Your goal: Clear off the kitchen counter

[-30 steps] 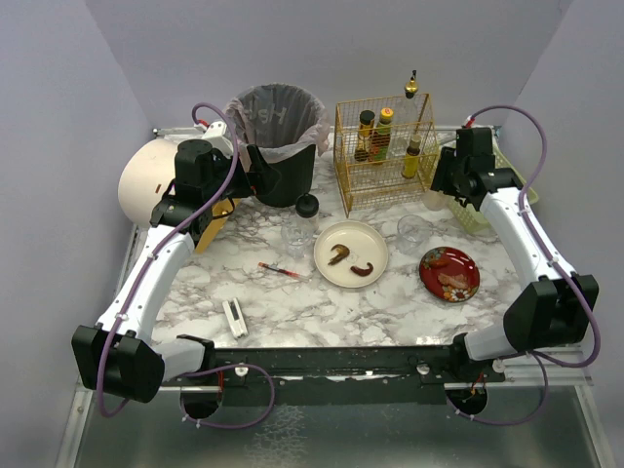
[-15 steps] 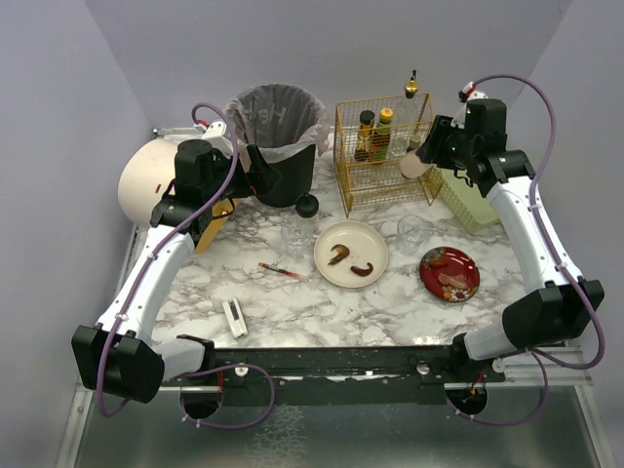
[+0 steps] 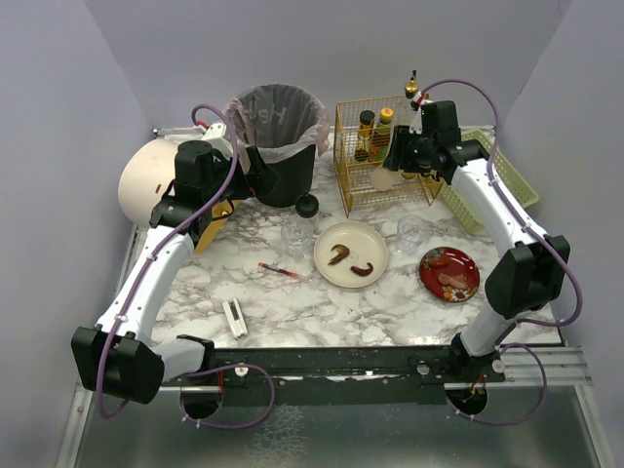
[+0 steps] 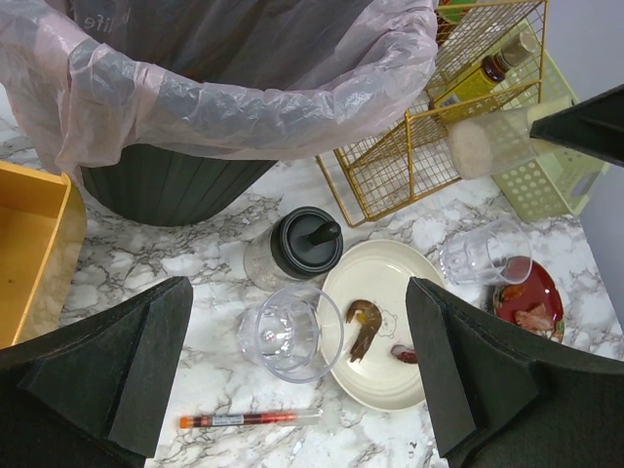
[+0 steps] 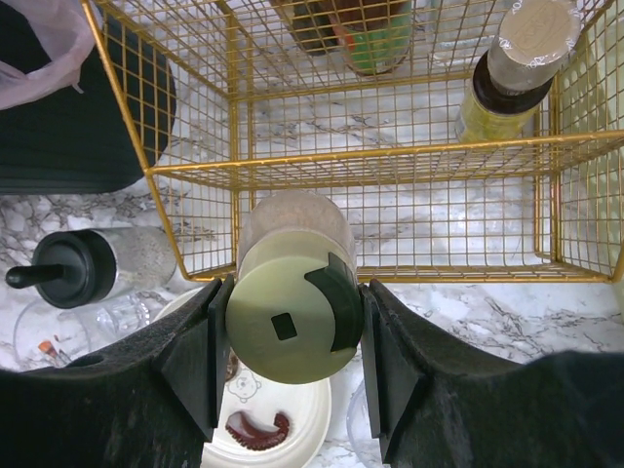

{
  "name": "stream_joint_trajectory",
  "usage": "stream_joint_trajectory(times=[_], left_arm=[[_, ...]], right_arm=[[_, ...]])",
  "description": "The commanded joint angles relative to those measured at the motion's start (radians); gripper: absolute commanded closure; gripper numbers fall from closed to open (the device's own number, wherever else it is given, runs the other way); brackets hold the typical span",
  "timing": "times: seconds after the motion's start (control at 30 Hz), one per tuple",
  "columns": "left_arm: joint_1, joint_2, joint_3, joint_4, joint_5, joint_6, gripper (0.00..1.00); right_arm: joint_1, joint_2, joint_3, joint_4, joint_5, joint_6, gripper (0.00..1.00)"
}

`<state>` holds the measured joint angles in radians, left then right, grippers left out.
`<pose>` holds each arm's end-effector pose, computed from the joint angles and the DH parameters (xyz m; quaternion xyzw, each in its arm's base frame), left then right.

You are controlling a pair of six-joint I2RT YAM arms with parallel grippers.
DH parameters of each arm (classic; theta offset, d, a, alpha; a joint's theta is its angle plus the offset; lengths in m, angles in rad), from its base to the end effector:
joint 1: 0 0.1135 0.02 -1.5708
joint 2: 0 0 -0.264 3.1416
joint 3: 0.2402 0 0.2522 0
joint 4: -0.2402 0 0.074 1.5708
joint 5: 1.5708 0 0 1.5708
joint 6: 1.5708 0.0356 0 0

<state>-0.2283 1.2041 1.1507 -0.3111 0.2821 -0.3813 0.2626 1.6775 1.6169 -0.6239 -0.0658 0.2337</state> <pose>0.2649 -0.0717 0.3682 0.0172 0.8191 -0.2790 0.5010 0.3674 0.1012 0.3518 -0.0271 0.9026 0.1341 0.4081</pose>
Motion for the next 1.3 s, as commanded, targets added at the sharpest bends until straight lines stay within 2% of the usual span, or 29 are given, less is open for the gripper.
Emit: stream_joint_trajectory(times=[0.0, 0.53, 1.03, 1.17, 1.27], left_arm=[[0.007, -0.023, 0.032, -0.013, -0.015, 0.012, 0.01], [0.007, -0.032, 0.021, -0.034, -0.007, 0.012, 0.01], [0.006, -0.048, 0.014, -0.066, -0.03, 0.018, 0.01], [0.007, -0.045, 0.015, -0.066, -0.033, 0.019, 0.01], [0.007, -0.043, 0.015, -0.075, -0.059, 0.022, 0.01]], right_arm=[[0.002, 0.031, 0.037, 0.054, 0.015, -0.023, 0.97], [0.01, 0.161, 0.014, 0.099, 0.111, -0.081, 0.98], [0.024, 0.248, -0.09, 0.156, 0.135, -0.127, 0.92], [0.034, 0.278, -0.087, 0.142, 0.146, -0.143, 0.88], [0.041, 0.306, -0.07, 0.115, 0.163, -0.147, 0.8]])
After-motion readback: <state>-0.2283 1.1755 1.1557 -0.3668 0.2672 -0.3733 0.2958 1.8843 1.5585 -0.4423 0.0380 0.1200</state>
